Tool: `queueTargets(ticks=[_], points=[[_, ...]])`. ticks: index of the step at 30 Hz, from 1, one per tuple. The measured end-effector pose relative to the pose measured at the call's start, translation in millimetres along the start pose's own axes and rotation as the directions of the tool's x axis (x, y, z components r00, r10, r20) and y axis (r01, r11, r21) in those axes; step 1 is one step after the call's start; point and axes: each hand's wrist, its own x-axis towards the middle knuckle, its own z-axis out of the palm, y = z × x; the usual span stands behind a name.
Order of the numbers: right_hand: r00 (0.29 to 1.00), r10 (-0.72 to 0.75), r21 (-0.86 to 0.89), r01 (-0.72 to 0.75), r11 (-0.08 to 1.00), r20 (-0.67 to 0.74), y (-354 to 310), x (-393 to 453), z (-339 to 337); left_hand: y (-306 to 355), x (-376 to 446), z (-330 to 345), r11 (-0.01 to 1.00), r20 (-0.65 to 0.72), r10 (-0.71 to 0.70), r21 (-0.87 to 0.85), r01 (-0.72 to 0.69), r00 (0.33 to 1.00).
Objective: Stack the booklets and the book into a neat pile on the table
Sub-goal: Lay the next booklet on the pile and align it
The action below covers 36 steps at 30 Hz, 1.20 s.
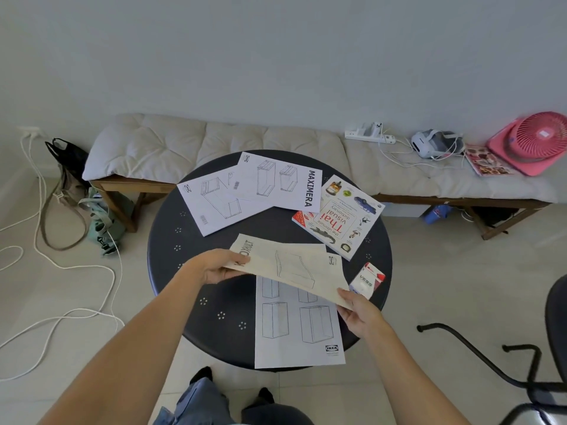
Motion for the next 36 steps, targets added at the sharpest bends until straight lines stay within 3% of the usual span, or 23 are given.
queueTargets(ticks=[2,5,9,17,22,26,30,36], points=[[1.0,-0.014,-0.007,0.014,1.0,0.019,-1,0,4,-2,2,2,0.981,-0.093,0.013,-0.19,-0.03,0.996],[0.998,-0.039,-0.015,0.04,0.999,0.055,1,-3,14,-13,12,10,0.906,-0.295,0.074,-0.379,-0.187,0.953],[0.991,-0.065,-0.066,0.072,0.995,0.115,15,-6,28,-33,20,33,0.856,-0.439,0.121,-0.408,-0.318,0.89],[0.975,0.034,-0.112,-0.01,0.994,0.218,38,-7,37,-66,22,76,0.935,-0.358,0.205,-0.205,-0.291,0.911],[0.987,0.031,0.072,-0.043,0.997,0.155,15,-1,22,-53,14,49,0.955,-0.216,0.233,-0.134,-0.265,0.948],[0.992,0.04,0.088,-0.05,0.995,0.116,0,0,4,-46,4,29,0.966,-0.111,0.253,-0.03,-0.257,0.961],[0.982,0.082,-0.047,-0.075,0.996,0.17,-10,4,-3,-40,5,24,0.961,-0.064,0.276,0.03,-0.275,0.959],[0.985,0.029,-0.25,0.015,0.968,0.171,-31,9,16,-22,1,27,0.945,0.005,0.321,0.062,-0.321,0.947]])
